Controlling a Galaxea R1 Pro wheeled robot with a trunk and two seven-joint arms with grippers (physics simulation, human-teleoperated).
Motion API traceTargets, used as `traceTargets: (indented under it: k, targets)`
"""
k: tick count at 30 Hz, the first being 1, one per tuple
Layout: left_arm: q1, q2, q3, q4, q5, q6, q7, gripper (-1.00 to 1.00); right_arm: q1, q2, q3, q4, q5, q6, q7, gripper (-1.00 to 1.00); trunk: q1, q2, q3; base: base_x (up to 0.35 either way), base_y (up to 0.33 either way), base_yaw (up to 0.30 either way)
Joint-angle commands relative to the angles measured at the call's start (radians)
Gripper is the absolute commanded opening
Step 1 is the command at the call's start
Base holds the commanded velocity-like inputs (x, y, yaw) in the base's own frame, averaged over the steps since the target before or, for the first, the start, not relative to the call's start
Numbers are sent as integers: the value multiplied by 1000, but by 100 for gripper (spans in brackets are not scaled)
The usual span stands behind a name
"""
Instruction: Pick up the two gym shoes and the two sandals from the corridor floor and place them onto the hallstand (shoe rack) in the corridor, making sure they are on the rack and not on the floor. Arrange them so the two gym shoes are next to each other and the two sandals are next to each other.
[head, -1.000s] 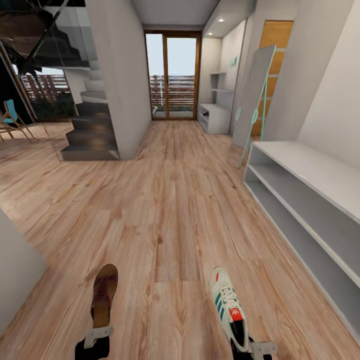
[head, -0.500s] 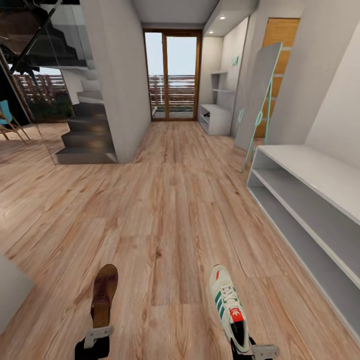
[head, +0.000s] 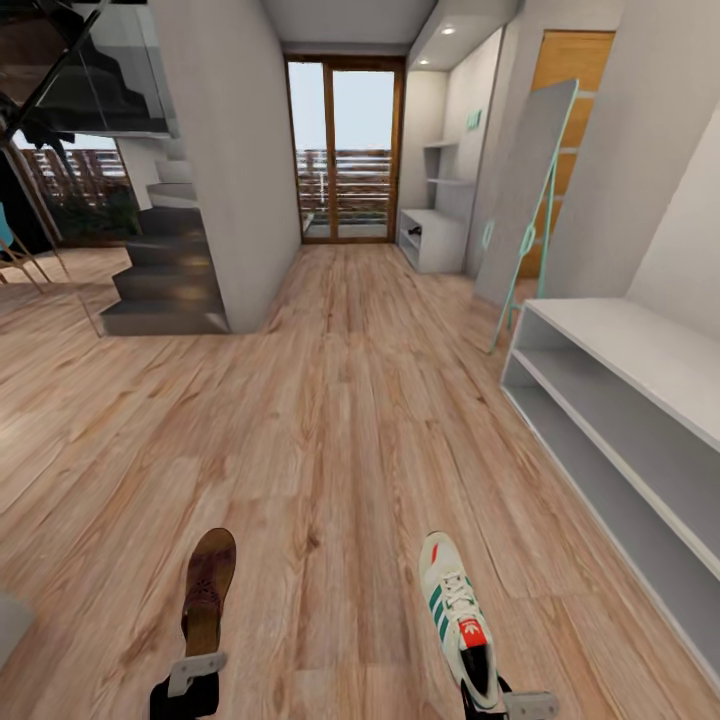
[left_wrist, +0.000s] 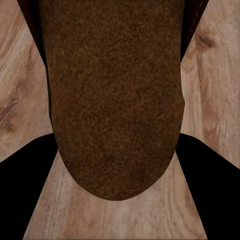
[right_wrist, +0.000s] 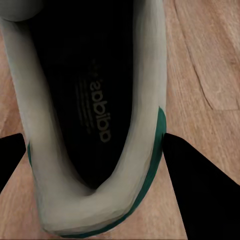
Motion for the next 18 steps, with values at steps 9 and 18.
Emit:
traceTargets:
  k: [9,18]
  targets:
    - [-1,-1,9,0,-6,-3,-7,-100,0,-1,-9,12,9,-2,1,-100,0,0,-1,339,0,0]
    - [-1,-1,9,0,-6,-3,-7,-100,1,-1,-9,12,10,1,1,-100,0,0,-1,339,0,0]
